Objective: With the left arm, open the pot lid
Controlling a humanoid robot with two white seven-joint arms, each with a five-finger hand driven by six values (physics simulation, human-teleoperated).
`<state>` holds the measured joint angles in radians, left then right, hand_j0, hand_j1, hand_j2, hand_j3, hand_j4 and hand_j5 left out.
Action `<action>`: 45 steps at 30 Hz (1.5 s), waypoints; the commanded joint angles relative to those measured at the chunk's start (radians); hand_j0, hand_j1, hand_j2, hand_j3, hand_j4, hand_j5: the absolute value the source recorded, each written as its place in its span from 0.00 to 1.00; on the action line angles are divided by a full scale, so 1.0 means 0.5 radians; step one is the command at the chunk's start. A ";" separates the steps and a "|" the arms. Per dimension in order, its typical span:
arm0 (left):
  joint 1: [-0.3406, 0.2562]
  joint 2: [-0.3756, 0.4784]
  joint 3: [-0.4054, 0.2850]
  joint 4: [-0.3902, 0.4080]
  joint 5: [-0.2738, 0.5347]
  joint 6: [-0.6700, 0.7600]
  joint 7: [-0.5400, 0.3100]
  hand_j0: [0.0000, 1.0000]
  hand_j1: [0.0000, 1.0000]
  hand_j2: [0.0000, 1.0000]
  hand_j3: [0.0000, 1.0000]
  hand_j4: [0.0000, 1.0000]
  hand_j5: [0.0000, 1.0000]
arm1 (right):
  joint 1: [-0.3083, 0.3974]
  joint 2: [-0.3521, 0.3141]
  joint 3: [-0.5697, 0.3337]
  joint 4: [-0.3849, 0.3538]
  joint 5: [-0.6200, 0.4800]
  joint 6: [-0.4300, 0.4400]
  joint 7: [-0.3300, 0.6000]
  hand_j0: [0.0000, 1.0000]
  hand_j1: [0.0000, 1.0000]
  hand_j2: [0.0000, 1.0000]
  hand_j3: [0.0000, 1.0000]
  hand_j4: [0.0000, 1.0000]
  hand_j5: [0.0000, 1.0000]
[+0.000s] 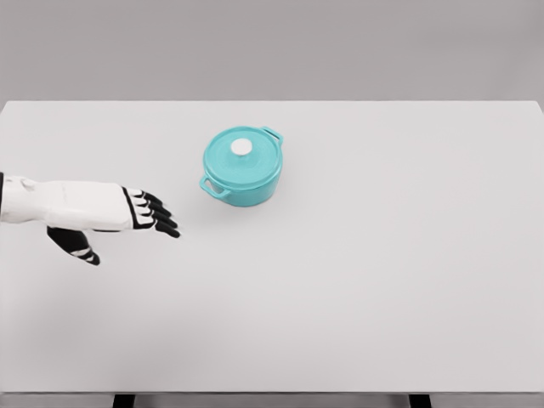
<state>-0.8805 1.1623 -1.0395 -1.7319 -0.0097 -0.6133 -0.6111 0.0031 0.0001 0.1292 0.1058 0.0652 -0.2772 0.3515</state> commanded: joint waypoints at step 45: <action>-0.574 -1.616 0.008 1.838 -0.511 0.005 0.000 1.00 1.00 1.00 1.00 1.00 1.00 | 0.009 0.000 -0.001 0.000 0.002 -0.001 0.003 1.00 1.00 1.00 1.00 1.00 1.00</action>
<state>-1.1674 0.3668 -1.0378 -0.8309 -0.2628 -0.6136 -0.6113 0.0061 0.0001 0.1290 0.1059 0.0653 -0.2772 0.3520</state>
